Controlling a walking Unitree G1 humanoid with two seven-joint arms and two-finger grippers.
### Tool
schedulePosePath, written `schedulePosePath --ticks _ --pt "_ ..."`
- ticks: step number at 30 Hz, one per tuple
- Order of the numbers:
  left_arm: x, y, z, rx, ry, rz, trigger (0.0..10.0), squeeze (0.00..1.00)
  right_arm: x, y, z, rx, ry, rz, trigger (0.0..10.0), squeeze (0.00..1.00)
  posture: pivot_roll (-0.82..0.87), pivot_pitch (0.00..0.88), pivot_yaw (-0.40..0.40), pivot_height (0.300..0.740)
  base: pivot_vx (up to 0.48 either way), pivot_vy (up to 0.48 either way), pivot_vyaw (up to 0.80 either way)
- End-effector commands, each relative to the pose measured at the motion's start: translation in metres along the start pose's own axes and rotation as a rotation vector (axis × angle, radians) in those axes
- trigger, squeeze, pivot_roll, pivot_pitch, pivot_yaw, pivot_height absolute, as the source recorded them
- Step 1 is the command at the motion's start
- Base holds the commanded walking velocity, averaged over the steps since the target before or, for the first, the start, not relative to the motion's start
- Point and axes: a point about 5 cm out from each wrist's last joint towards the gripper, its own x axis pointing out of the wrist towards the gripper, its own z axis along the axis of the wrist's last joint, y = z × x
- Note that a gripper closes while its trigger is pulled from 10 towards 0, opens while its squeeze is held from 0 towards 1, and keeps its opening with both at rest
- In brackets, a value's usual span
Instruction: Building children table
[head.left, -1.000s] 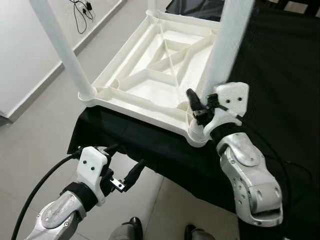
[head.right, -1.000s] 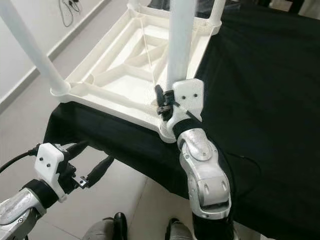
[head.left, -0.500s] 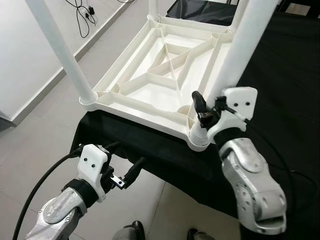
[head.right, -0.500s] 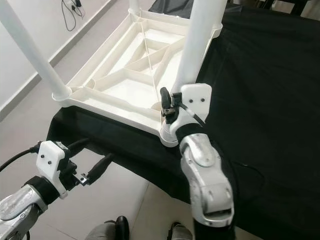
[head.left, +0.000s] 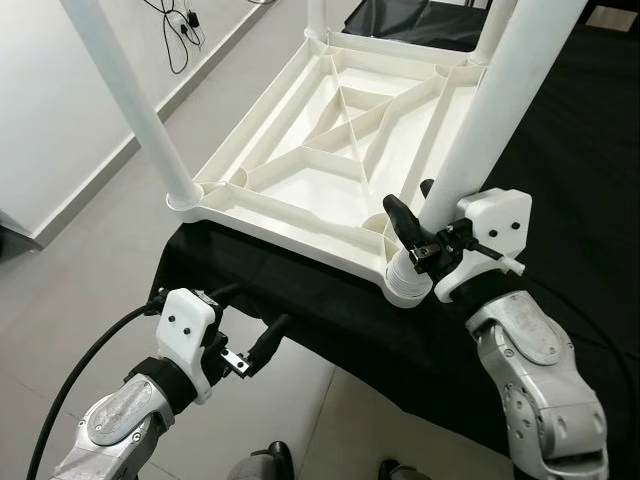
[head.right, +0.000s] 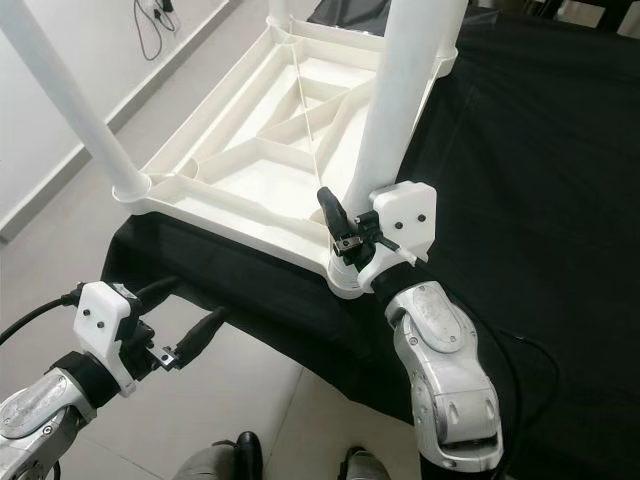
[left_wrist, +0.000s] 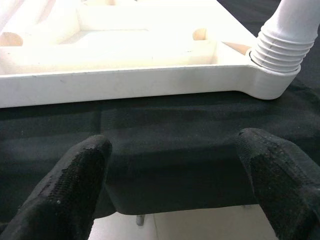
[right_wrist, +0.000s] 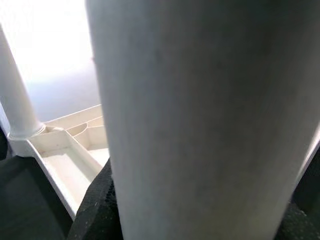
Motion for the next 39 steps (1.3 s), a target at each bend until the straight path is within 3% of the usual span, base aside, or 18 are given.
schedulePosePath --ticks 1,7,8,10,14,20,22,24,27,35,39 --pt "-0.002 0.000 -0.003 0.015 0.021 -0.011 10.0 0.00 -0.012 -0.003 -0.047 0.036 0.241 -0.016 10.0 0.00 -0.01 0.266 0.058 0.740 0.000 0.000 0.00" --pt "0.000 0.003 0.001 0.024 0.007 -0.010 10.0 0.00 -0.011 0.002 -0.049 0.034 0.241 0.018 10.0 0.00 0.00 0.262 0.056 0.740 0.000 0.000 0.00" --pt "0.009 0.008 0.016 0.016 -0.049 -0.019 10.0 0.00 -0.010 0.003 -0.050 0.033 0.247 0.034 10.0 0.00 -0.01 0.255 0.053 0.740 0.000 0.000 0.00" --pt "0.009 0.008 0.016 0.016 -0.049 -0.019 10.0 0.00 -0.010 0.003 -0.050 0.033 0.247 0.034 10.0 0.00 -0.01 0.255 0.053 0.740 0.000 0.000 0.00" --pt "0.035 0.008 0.063 0.003 -0.207 -0.115 10.0 0.00 -0.011 0.006 -0.058 0.010 0.316 0.063 10.0 0.00 -0.01 0.255 0.057 0.740 0.000 0.000 0.00" --pt "0.057 0.009 0.097 -0.015 -0.308 -0.190 10.0 0.00 -0.009 0.007 -0.061 0.013 0.339 0.072 10.0 0.00 -0.01 0.255 0.058 0.740 0.000 0.000 0.00" --pt "0.072 0.006 0.122 -0.048 -0.376 -0.275 10.0 0.00 -0.008 0.009 -0.061 0.018 0.340 0.083 10.0 0.00 -0.01 0.255 0.059 0.740 0.000 0.000 0.00" --pt "0.072 0.006 0.122 -0.048 -0.376 -0.275 10.0 0.00 -0.008 0.009 -0.061 0.018 0.340 0.083 10.0 0.00 -0.01 0.255 0.059 0.740 0.000 0.000 0.00" --pt "0.091 -0.003 0.160 -0.066 -0.449 -0.450 10.0 0.00 -0.005 0.013 -0.060 0.025 0.340 0.108 10.0 0.00 -0.01 0.255 0.060 0.740 0.000 0.000 0.00" --pt "0.106 -0.013 0.204 -0.038 -0.510 -0.625 10.0 0.00 0.001 0.016 -0.059 0.025 0.344 0.127 10.0 0.00 -0.02 0.256 0.059 0.740 0.000 0.000 0.00" --pt "0.107 -0.012 0.210 -0.031 -0.509 -0.694 10.0 0.00 0.005 0.015 -0.058 0.028 0.337 0.130 10.0 0.00 -0.02 0.256 0.057 0.740 0.000 0.000 0.00"
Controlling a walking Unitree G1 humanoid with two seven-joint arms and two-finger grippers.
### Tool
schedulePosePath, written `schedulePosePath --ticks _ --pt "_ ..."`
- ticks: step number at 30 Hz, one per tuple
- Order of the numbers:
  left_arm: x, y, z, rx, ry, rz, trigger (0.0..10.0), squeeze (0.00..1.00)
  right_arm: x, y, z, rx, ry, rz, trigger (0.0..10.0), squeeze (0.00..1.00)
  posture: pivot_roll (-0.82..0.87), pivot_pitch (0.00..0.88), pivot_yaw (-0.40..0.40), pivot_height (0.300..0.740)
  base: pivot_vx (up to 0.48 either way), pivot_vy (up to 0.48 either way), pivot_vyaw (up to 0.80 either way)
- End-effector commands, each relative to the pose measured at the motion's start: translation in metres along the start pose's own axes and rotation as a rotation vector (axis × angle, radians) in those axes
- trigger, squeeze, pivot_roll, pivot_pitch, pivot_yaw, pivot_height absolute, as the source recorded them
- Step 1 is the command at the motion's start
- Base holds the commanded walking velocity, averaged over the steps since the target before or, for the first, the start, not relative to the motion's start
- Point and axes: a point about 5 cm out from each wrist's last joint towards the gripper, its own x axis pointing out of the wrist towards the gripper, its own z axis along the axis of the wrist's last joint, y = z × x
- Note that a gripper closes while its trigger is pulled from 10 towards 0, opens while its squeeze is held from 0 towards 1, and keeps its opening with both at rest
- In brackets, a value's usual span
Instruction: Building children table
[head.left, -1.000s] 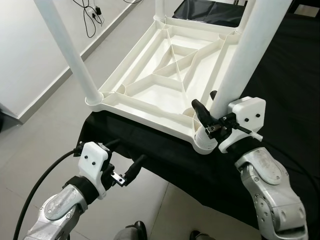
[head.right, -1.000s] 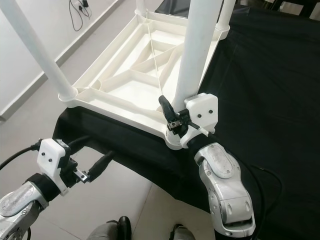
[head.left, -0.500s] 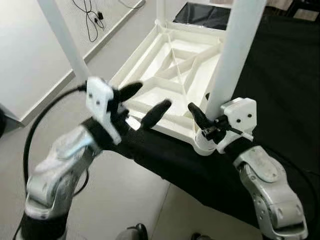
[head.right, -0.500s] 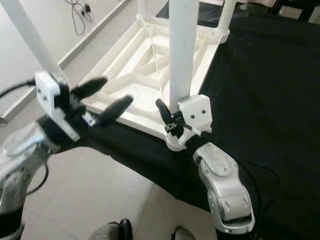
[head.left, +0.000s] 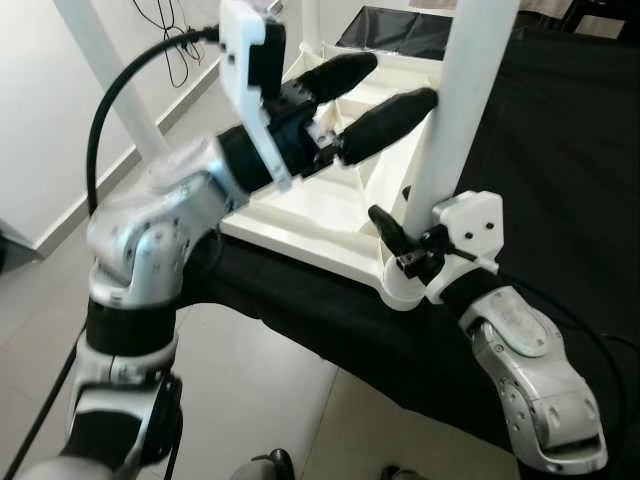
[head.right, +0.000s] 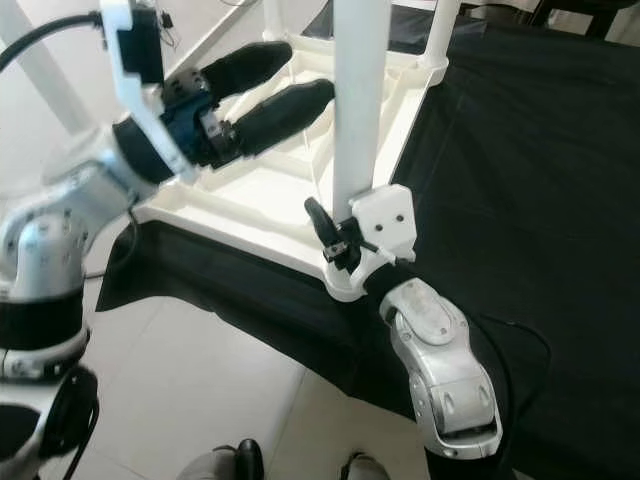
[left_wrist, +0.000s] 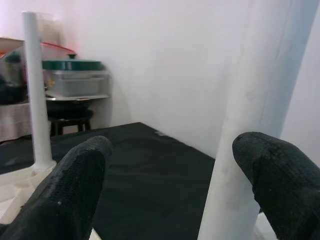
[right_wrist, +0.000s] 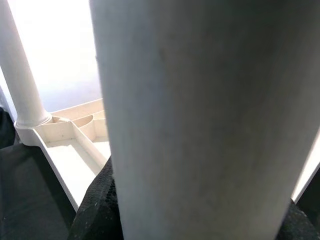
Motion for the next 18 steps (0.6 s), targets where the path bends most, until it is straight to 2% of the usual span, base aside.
schedulePosePath --ticks 1,6,8,9,12,15,17,18 --pt "0.002 -0.009 0.009 0.003 -0.012 -0.141 10.0 0.00 -0.003 0.008 -0.050 0.068 0.279 0.040 10.0 0.00 -0.02 0.256 0.057 0.740 0.000 0.000 0.00" --pt "-0.008 -0.010 0.008 -0.052 0.007 -0.246 10.0 0.00 0.000 0.008 -0.049 0.072 0.279 0.042 10.0 0.00 -0.02 0.260 0.056 0.740 0.000 0.000 0.00" --pt "-0.008 -0.010 0.008 -0.052 0.007 -0.246 10.0 0.00 0.000 0.008 -0.049 0.072 0.279 0.042 10.0 0.00 -0.02 0.260 0.056 0.740 0.000 0.000 0.00" --pt "-0.010 -0.012 0.008 -0.086 0.016 -0.291 10.0 0.00 0.000 0.008 -0.049 0.073 0.279 0.041 10.0 0.00 -0.02 0.260 0.056 0.740 0.000 0.000 0.00" --pt "-0.010 -0.012 0.008 -0.119 0.029 -0.343 10.0 0.00 0.001 0.009 -0.049 0.076 0.276 0.042 10.0 0.00 -0.02 0.260 0.056 0.740 0.000 0.000 0.00" --pt "-0.009 -0.007 0.009 -0.093 0.049 -0.329 10.0 0.00 0.002 0.009 -0.048 0.080 0.273 0.043 10.0 0.00 -0.02 0.261 0.056 0.740 0.000 0.000 0.00" --pt "0.005 0.003 0.003 -0.034 0.081 -0.240 10.0 0.00 0.003 0.010 -0.046 0.088 0.264 0.052 10.0 0.00 -0.01 0.262 0.053 0.740 0.000 0.000 0.00" --pt "0.018 0.005 0.001 -0.014 0.091 -0.207 10.0 0.00 0.004 0.010 -0.045 0.091 0.260 0.058 10.0 0.00 -0.01 0.262 0.053 0.740 0.000 0.000 0.00"
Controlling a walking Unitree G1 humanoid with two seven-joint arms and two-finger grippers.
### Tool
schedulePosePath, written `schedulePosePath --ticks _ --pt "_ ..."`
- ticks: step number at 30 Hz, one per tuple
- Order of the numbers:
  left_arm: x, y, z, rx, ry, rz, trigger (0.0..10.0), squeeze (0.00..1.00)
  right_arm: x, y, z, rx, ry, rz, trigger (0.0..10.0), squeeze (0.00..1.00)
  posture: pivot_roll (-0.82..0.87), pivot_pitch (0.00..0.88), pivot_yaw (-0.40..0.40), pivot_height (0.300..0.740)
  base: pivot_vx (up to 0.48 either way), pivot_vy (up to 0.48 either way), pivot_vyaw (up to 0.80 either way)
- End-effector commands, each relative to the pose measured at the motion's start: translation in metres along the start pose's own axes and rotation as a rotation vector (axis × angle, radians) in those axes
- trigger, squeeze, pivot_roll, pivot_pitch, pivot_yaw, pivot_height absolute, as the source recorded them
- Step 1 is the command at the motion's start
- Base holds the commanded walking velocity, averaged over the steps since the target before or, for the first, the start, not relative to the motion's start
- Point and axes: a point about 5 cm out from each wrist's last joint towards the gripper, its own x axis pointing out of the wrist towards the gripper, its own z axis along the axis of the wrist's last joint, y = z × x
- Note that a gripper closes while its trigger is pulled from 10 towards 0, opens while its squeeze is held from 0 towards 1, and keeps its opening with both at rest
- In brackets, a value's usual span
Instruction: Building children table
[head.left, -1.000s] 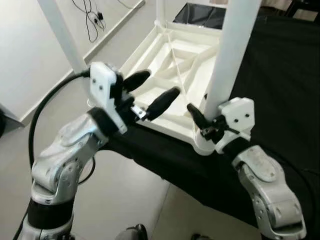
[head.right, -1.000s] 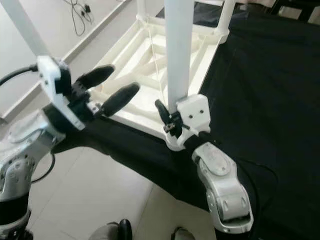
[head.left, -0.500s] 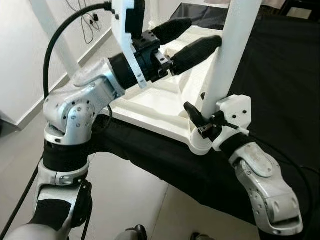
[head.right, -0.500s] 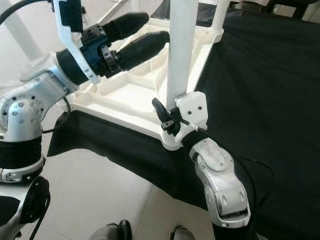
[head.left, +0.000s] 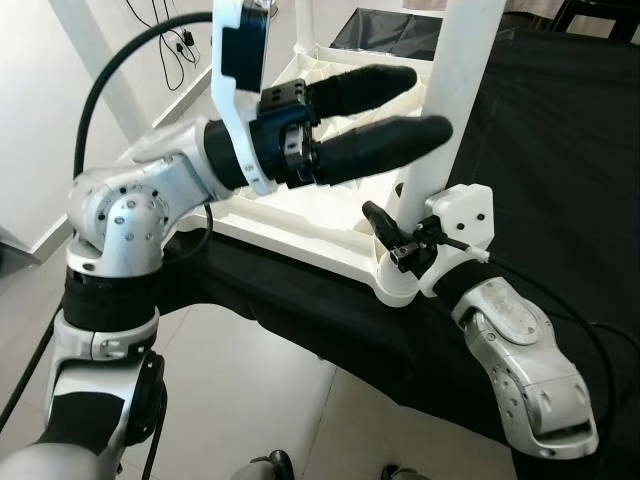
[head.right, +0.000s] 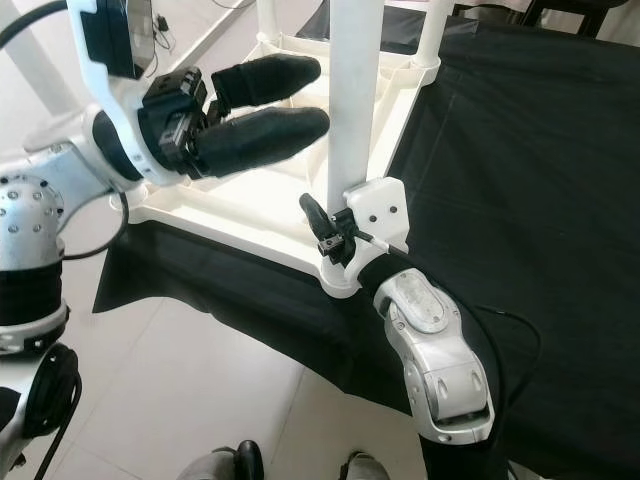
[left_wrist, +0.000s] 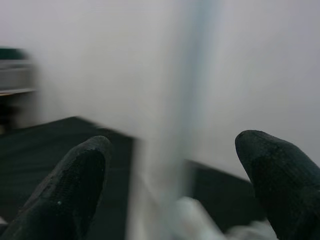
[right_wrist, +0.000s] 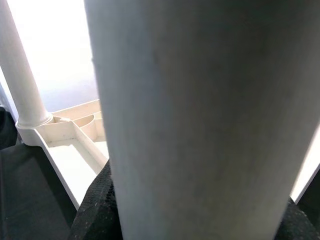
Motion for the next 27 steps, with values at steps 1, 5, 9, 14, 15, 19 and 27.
schedulePosePath --ticks 1,5,9,14,15,19,27 --pt "0.009 0.003 -0.002 0.032 0.023 0.026 10.0 0.00 -0.003 0.010 -0.045 0.082 0.248 0.050 10.0 0.00 -0.01 0.262 0.053 0.740 0.000 0.000 0.00" --pt "0.032 0.009 -0.001 0.051 0.027 0.074 10.0 0.00 -0.001 0.013 -0.042 0.087 0.240 0.064 10.0 0.00 -0.02 0.263 0.058 0.740 0.000 0.000 0.00" --pt "0.042 0.014 -0.003 0.029 0.028 0.068 10.0 0.00 0.002 0.015 -0.038 0.090 0.227 0.077 10.0 0.00 -0.02 0.262 0.063 0.740 0.000 0.000 0.00" --pt "0.050 0.018 -0.009 -0.004 0.044 0.034 10.0 0.00 0.003 0.017 -0.036 0.092 0.220 0.081 10.0 0.00 -0.02 0.259 0.069 0.740 0.000 0.000 0.00" --pt "0.050 0.018 -0.009 -0.004 0.044 0.034 10.0 0.00 0.003 0.017 -0.036 0.092 0.220 0.081 10.0 0.00 -0.02 0.259 0.069 0.740 0.000 0.000 0.00" --pt "0.056 0.019 -0.016 -0.024 0.070 0.006 10.0 0.00 0.003 0.018 -0.036 0.094 0.219 0.081 10.0 0.00 -0.02 0.256 0.076 0.740 0.000 0.000 0.00" --pt "0.065 0.021 -0.039 -0.026 0.152 -0.026 0.0 0.00 0.003 0.019 -0.036 0.099 0.216 0.078 10.0 0.00 -0.02 0.251 0.077 0.740 0.000 0.000 0.00"
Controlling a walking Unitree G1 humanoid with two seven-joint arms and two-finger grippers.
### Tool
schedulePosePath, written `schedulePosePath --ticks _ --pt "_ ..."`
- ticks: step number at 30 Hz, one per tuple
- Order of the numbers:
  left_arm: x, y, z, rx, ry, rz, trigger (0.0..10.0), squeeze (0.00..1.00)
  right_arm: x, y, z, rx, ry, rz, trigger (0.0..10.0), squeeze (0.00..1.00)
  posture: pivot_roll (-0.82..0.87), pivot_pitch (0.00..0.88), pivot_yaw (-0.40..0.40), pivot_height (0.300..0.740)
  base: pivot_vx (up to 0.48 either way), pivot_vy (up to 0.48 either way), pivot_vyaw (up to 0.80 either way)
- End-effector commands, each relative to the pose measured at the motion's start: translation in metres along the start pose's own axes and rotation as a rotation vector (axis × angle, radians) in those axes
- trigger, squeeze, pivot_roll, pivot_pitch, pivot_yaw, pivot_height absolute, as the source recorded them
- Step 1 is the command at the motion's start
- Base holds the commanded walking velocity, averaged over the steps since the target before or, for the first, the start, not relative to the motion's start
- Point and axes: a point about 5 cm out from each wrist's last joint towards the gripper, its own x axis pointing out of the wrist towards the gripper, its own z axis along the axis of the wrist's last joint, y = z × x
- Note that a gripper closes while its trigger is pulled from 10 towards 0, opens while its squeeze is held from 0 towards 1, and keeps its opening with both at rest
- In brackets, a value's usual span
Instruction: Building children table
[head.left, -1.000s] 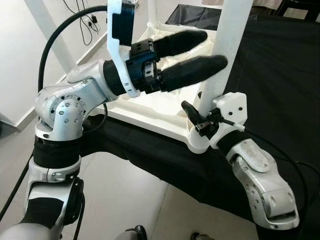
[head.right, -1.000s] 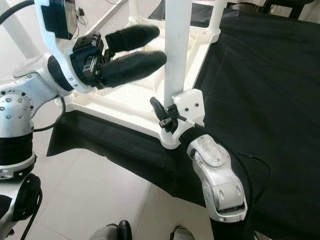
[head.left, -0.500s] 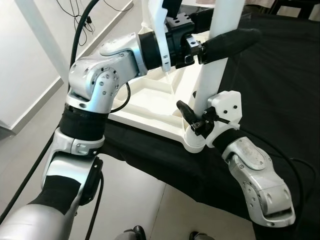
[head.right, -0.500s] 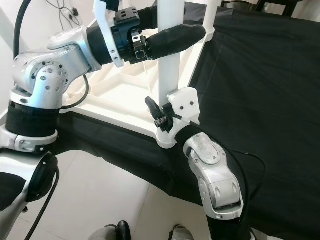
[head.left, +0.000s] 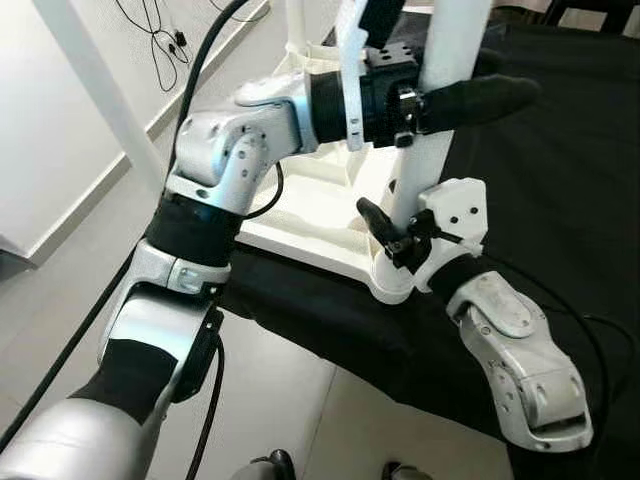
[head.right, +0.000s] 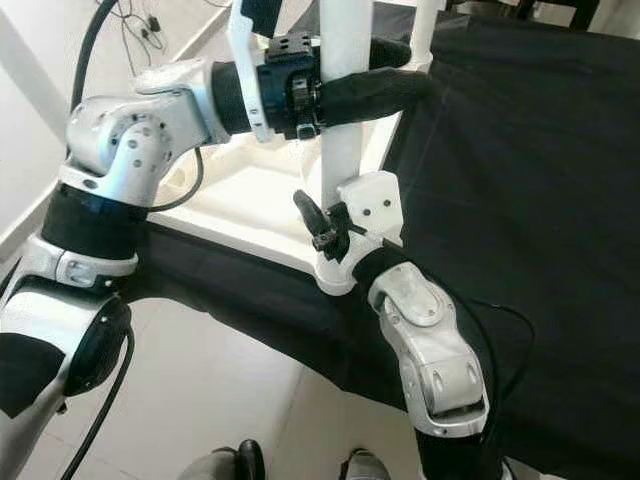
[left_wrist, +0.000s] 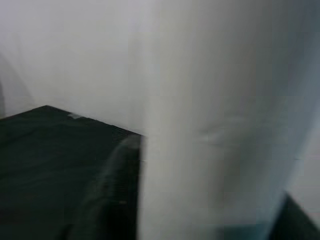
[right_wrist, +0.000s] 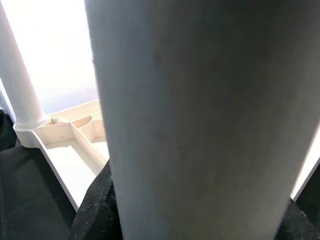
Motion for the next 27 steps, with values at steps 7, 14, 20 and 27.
schedulePosePath --ticks 7,14,20,27 --pt "0.011 0.005 -0.032 0.007 0.122 0.039 0.0 0.00 0.000 0.017 -0.040 0.076 0.216 0.074 10.0 0.00 -0.01 0.243 0.074 0.740 0.000 0.000 0.00" --pt "0.024 -0.001 -0.026 0.024 0.127 0.035 0.0 0.00 0.004 0.014 -0.037 0.084 0.209 0.097 10.0 0.52 -0.02 0.238 0.072 0.740 0.000 0.000 0.00" --pt "0.043 -0.018 -0.006 0.033 0.098 0.006 0.0 0.00 0.019 -0.007 -0.019 0.018 0.154 0.235 10.0 1.00 -0.02 0.239 0.071 0.740 0.000 0.000 0.00" --pt "0.048 -0.019 -0.001 0.027 0.076 -0.005 0.0 0.00 0.042 -0.044 0.001 -0.033 0.086 0.372 10.0 0.00 -0.03 0.238 0.070 0.740 0.000 0.000 0.00"
